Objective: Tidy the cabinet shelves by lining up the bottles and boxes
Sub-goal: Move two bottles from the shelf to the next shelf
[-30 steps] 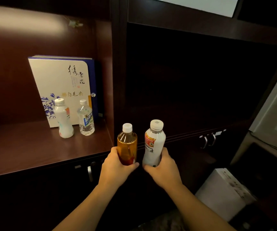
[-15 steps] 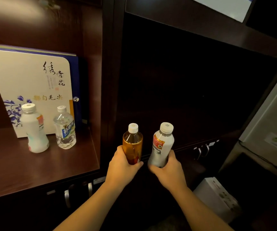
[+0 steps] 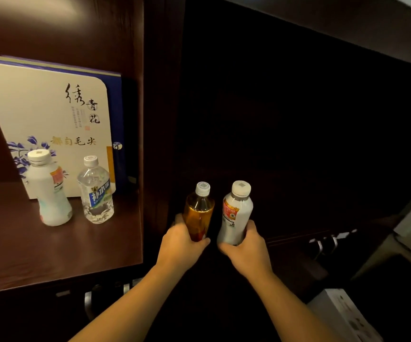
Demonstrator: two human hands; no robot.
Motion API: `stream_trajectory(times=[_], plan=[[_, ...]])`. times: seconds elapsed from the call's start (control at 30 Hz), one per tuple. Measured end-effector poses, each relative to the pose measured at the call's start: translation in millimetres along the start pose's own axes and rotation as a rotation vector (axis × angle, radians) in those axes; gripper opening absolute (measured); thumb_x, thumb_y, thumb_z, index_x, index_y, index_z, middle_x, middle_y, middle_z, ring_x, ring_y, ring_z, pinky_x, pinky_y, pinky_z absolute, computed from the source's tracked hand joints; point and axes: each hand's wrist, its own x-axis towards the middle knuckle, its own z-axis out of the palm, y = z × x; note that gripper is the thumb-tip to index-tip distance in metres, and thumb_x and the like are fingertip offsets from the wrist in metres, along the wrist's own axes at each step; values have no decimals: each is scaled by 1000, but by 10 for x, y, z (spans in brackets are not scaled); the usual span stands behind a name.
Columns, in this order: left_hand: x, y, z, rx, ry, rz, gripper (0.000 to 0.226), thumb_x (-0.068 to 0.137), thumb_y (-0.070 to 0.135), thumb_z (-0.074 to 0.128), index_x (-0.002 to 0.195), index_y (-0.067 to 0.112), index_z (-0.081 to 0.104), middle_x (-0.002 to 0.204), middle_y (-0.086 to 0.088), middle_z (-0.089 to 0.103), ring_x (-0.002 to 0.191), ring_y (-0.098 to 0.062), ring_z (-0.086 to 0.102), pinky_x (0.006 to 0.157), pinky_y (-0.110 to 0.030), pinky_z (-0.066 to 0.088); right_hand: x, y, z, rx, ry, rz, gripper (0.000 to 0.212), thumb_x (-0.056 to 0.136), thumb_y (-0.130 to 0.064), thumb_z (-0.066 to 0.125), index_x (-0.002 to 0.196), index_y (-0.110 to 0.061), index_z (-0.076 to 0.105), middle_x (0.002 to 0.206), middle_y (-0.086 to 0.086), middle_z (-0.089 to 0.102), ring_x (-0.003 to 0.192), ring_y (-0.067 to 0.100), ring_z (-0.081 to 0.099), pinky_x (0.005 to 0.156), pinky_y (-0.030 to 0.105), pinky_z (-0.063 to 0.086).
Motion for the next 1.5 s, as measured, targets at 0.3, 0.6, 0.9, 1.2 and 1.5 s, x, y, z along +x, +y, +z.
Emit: stream_trajectory(times=[0.3, 0.6, 0.9, 1.2, 1.5], plan=[[44, 82, 263, 11, 118, -121, 77, 70, 48, 85, 128, 24, 40, 103, 7, 61, 101, -19, 64, 81, -27, 50, 509, 202, -11, 14, -137, -79, 64, 59, -45, 84, 108, -42, 43, 93, -18, 61, 80, -3, 59, 57, 13, 46], [-11, 54, 450, -27, 212, -152, 78, 71, 43, 85, 130, 28, 37, 109, 6, 60, 104, -19, 61, 87, -35, 53, 770, 454, 14, 100, -233, -103, 63, 63, -40, 88, 110, -42, 46, 94, -17, 65, 79, -3, 64, 59, 11, 48], [-21, 37, 488, -16, 224, -140, 86, 72, 37, 85, 137, 30, 29, 112, 9, 59, 104, -16, 61, 88, -34, 54, 841, 547, -1, 138, -333, -118, 67, 63, -40, 85, 113, -47, 41, 101, -15, 64, 85, 1, 64, 63, 18, 50], [-69, 57, 506, 5, 231, -144, 88, 73, 36, 85, 140, 27, 29, 115, 5, 61, 106, -16, 62, 90, -35, 55, 791, 554, -29, 129, -358, -91, 71, 70, -42, 82, 126, -43, 39, 103, -20, 59, 87, -2, 58, 65, 17, 44], [-266, 79, 289, 43, 163, -136, 60, 77, 51, 78, 126, 35, 48, 108, 21, 56, 102, -4, 58, 81, -22, 50, 509, 568, -249, 5, -286, -104, 64, 85, -40, 75, 139, -28, 43, 128, -10, 52, 107, 8, 55, 68, 15, 41]])
